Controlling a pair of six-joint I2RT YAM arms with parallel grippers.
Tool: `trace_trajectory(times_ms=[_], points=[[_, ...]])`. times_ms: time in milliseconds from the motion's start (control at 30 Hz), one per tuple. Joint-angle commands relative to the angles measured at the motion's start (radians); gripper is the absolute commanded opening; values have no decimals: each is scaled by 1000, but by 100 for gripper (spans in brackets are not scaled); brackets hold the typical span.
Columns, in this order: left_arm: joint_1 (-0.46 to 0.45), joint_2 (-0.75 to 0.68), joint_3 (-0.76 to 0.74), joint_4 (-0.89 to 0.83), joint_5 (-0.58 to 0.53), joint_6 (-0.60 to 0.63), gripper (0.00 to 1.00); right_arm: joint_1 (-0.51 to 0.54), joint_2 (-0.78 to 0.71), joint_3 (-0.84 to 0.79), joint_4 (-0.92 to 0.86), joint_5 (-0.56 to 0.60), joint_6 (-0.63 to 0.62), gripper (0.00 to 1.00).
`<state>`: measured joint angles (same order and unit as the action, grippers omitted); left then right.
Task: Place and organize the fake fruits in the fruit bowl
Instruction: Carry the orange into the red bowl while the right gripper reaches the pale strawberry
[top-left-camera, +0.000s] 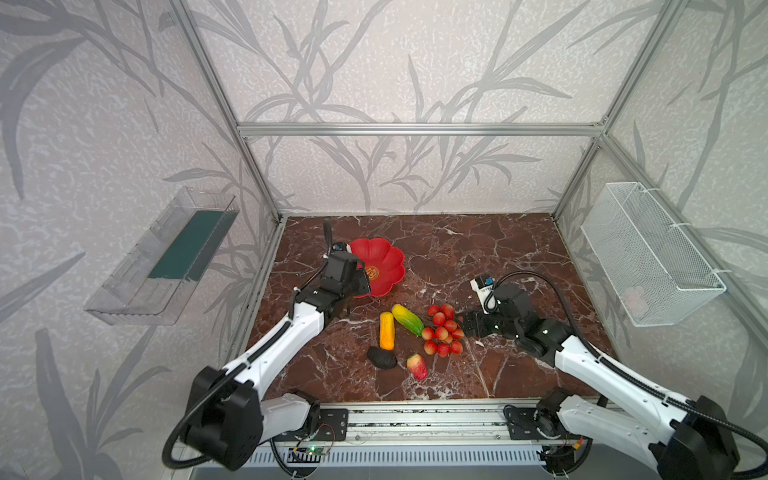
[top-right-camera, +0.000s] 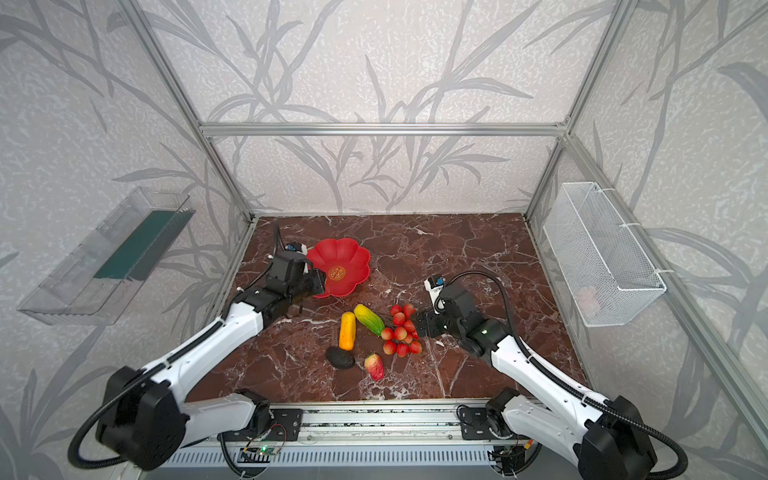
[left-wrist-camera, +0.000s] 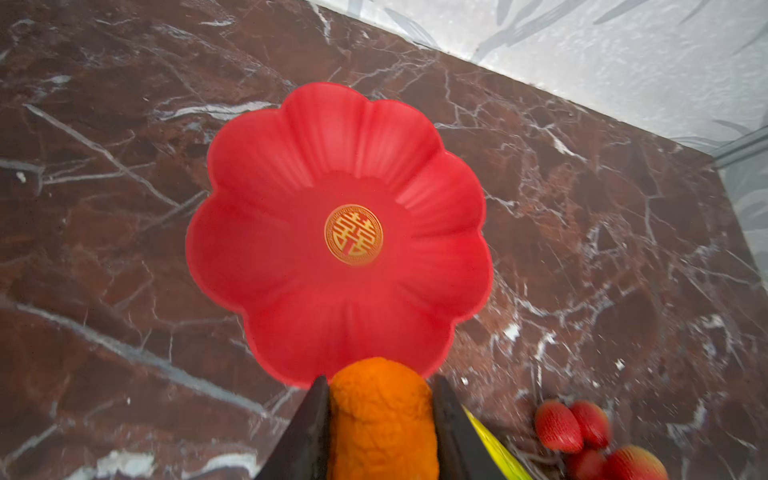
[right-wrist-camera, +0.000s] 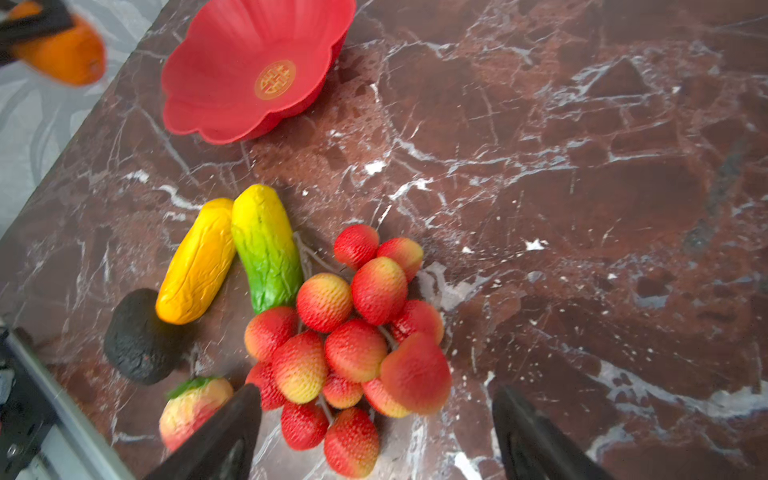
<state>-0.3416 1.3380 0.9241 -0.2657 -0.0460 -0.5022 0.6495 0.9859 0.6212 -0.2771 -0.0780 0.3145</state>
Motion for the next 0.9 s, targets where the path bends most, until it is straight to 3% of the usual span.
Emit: trace_trajectory(times_ms=[0,300,533,733,867], points=[[25,175,130,-38,42,91,33,82,-40,12,-74,54,48,86],[44,586,468,-183,-38,129,30,345,-6,-3,-71,133,184,84],[46,721,548,-211,-37,121,30,468,126,23,-3,147,229,82],[49,737,540,-212,-16,102,43,513,245,66,34,163,227,80],[52,671,525,-198,-12,96,61,525,321,97,62,162,218,79]])
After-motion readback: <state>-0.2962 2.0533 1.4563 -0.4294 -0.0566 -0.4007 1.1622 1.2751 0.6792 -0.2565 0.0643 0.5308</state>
